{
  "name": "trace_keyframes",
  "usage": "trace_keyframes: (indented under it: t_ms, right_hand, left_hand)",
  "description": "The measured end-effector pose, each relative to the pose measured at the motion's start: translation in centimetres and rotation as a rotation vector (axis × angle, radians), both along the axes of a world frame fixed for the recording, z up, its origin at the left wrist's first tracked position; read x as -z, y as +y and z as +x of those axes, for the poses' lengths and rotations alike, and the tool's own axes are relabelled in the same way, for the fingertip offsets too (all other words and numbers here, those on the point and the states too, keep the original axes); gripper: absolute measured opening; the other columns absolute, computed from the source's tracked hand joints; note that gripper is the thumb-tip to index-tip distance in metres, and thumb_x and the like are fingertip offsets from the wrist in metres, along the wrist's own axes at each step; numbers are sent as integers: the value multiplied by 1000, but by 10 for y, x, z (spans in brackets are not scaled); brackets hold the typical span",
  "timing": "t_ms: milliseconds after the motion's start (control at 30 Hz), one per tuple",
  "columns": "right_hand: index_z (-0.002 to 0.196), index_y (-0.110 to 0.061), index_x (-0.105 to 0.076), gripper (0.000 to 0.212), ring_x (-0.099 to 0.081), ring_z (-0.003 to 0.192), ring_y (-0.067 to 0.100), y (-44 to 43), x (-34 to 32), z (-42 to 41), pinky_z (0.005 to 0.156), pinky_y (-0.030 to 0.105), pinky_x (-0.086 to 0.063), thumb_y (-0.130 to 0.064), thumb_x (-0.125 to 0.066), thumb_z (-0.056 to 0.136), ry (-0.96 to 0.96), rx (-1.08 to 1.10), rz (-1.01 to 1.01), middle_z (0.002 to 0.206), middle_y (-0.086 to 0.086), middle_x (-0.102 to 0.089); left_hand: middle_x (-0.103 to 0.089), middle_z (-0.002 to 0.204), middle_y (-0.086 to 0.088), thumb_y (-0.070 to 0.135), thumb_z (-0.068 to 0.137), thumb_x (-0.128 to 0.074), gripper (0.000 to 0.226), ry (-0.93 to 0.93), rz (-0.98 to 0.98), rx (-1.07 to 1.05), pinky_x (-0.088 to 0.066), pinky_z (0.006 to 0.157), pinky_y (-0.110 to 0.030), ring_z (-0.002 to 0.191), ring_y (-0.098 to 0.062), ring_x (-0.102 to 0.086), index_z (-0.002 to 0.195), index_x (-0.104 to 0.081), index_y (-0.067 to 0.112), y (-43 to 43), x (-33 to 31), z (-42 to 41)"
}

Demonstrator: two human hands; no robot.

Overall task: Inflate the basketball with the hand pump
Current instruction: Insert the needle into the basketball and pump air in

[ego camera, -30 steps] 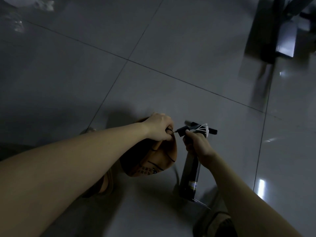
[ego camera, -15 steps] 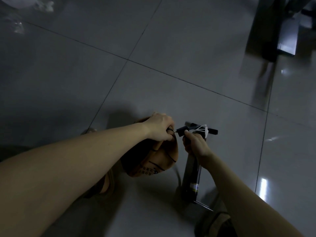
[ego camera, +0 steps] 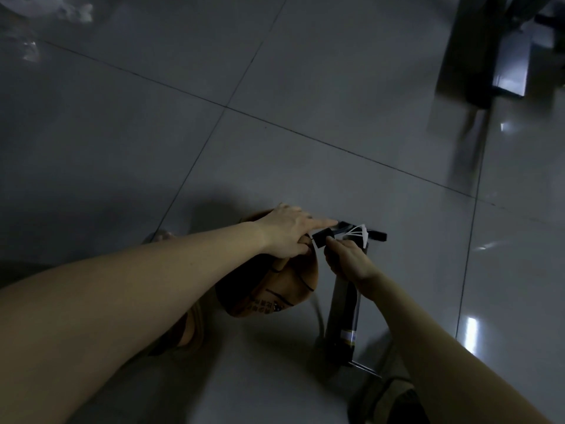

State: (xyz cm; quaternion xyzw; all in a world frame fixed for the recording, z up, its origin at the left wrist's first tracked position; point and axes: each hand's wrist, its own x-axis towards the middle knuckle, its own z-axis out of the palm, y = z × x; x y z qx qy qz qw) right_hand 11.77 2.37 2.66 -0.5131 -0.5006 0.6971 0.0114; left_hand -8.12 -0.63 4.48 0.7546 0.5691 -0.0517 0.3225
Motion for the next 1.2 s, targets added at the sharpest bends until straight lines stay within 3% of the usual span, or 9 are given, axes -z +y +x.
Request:
trace_keyframes:
  t_ms: [100, 200, 367, 467, 600, 833, 967, 1033, 1200]
  right_hand:
    - [71, -16, -48, 42, -30, 45, 10, 1, 1, 1, 46, 25, -23, -28, -35, 108, 7, -13, -3, 56, -1, -37]
    - [84, -10, -58, 46, -32, 51, 13, 2, 6, 7, 51, 29, -22, -46, -40, 104, -6, -17, -33, 62, 1, -42]
    - [120, -2, -60, 98, -44, 56, 16, 15, 3, 17, 51, 26, -33, -88, -33, 82, 5, 177, -220, 73, 5, -53]
    - [113, 9, -64, 115, -42, 52, 20, 23, -1, 13, 52, 27, -30, -92, -23, 78, -31, 230, -346, 66, 9, -50]
    - [106, 9, -64, 98, -45, 50, 22, 25, -4, 4, 52, 28, -30, -80, -29, 88, -130, 285, -398, 66, 12, -54]
    - [96, 3, -64, 71, -45, 56, 21, 30, -12, 3, 56, 29, -32, -65, -44, 87, -151, 260, -476, 68, 11, -55]
    - [101, 1, -66, 68, -46, 61, 20, 33, -16, 9, 61, 31, -32, -53, -66, 60, -30, 207, -579, 77, 11, -56]
    - [100, -1, -64, 67, -48, 62, 19, 35, -16, 11, 62, 32, -33, -51, -71, 56, 11, 193, -587, 80, 12, -58]
    - [88, 1, -71, 44, -48, 62, 20, 38, -13, 12, 63, 32, -33, -41, -57, 81, 32, 240, -595, 81, 16, -59]
  left_hand:
    - [-56, 118, 3, 40, 96, -55, 72, 21, 25, 30, -33, 109, -46, 118, -23, -49, 157, -17, 45, -1, -3, 0]
    - [-53, 112, 5, 39, 97, -55, 67, 19, 21, 14, -34, 108, -46, 117, -23, -49, 156, -24, 43, -2, -5, 1]
    - [-58, 119, 5, 45, 96, -57, 64, 15, 28, -21, -34, 109, -47, 121, -22, -50, 153, -28, 40, -2, -1, 2]
    - [-60, 123, 3, 46, 95, -57, 65, 21, 54, -14, -33, 110, -46, 122, -22, -51, 153, -29, 40, -3, 4, 2]
    - [-61, 124, 2, 44, 95, -58, 65, 19, 69, -16, -32, 110, -44, 122, -22, -50, 154, -29, 39, -4, 3, 2]
    - [-60, 125, 4, 44, 95, -59, 67, 11, 80, -27, -33, 111, -45, 122, -21, -51, 154, -29, 38, -6, 3, 1]
    - [-59, 116, 4, 45, 96, -58, 66, 23, 72, -28, -35, 109, -46, 117, -21, -52, 154, -28, 39, -5, 2, -2]
    - [-59, 112, 4, 47, 95, -58, 66, 27, 73, -26, -36, 107, -46, 115, -21, -52, 154, -29, 40, -6, 2, -2]
    - [-54, 104, 8, 45, 96, -58, 65, 3, 59, -52, -35, 108, -46, 113, -20, -52, 154, -29, 41, -7, 3, -4]
